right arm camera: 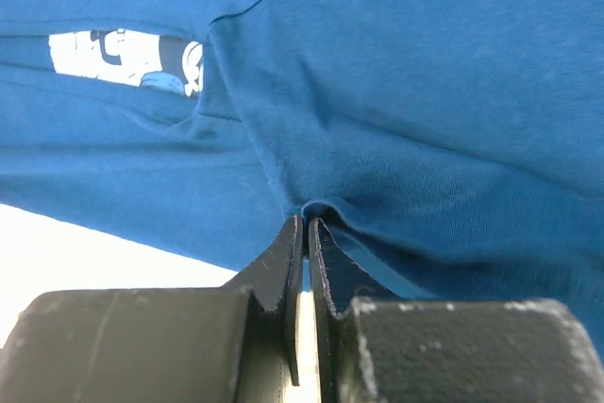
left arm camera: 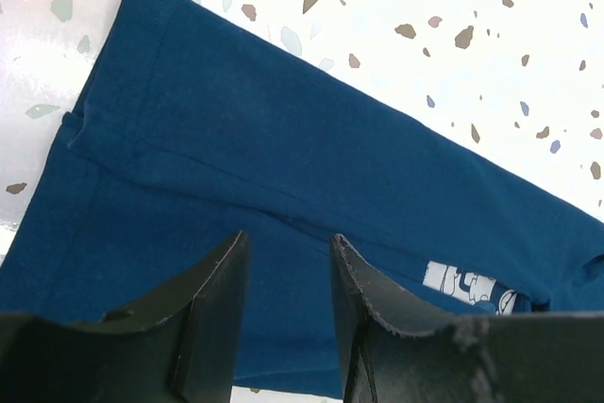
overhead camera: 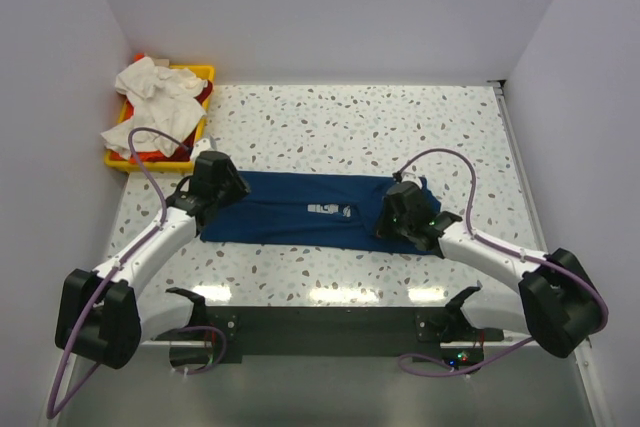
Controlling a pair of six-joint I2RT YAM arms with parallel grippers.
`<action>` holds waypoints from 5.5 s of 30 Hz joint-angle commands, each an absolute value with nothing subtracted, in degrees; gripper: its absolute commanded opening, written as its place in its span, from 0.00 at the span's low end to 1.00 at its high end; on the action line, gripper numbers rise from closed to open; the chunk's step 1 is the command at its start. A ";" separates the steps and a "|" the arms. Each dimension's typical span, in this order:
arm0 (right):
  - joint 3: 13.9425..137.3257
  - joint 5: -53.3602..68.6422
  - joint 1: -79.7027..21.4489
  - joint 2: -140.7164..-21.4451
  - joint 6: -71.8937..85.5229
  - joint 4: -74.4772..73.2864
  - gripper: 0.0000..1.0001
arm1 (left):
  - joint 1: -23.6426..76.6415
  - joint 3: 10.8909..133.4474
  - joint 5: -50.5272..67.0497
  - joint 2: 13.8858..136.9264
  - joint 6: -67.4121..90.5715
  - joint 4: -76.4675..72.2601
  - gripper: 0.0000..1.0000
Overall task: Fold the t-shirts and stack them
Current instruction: Fold the tshirt
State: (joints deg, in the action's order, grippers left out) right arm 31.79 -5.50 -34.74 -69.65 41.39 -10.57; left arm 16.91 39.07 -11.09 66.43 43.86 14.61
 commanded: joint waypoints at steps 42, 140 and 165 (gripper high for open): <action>34.11 -11.87 -29.09 -71.72 42.62 -14.86 0.34 | 27.59 34.81 -13.27 71.98 46.93 9.94 0.26; 119.71 -4.57 -12.74 -136.42 16.88 -39.73 0.38 | 65.48 61.52 -14.24 100.12 53.09 8.88 0.19; 36.93 12.03 -24.96 -64.02 42.52 -25.22 0.52 | 56.34 36.30 -7.20 69.17 49.04 15.37 0.56</action>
